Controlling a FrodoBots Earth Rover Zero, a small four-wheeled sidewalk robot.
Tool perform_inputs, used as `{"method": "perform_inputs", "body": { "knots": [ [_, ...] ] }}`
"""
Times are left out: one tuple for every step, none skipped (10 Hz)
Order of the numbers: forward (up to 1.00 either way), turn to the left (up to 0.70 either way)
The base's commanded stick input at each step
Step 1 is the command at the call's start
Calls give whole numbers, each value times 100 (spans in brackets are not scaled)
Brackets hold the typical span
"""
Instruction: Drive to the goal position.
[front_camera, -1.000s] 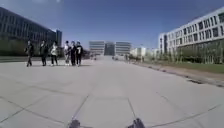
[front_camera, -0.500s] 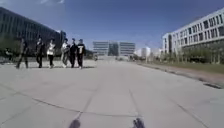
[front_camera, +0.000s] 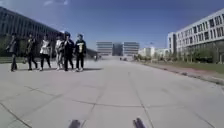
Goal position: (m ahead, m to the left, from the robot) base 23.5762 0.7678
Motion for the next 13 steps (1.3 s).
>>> {"method": "perform_inputs", "body": {
  "knots": [
    [100,-37],
    [100,-40],
    [100,-40],
    [100,-40],
    [100,-15],
    [100,0],
    [100,0],
    [100,0],
    [100,0],
    [100,0],
    [100,0],
    [100,0],
    [100,0]
  ]
}}
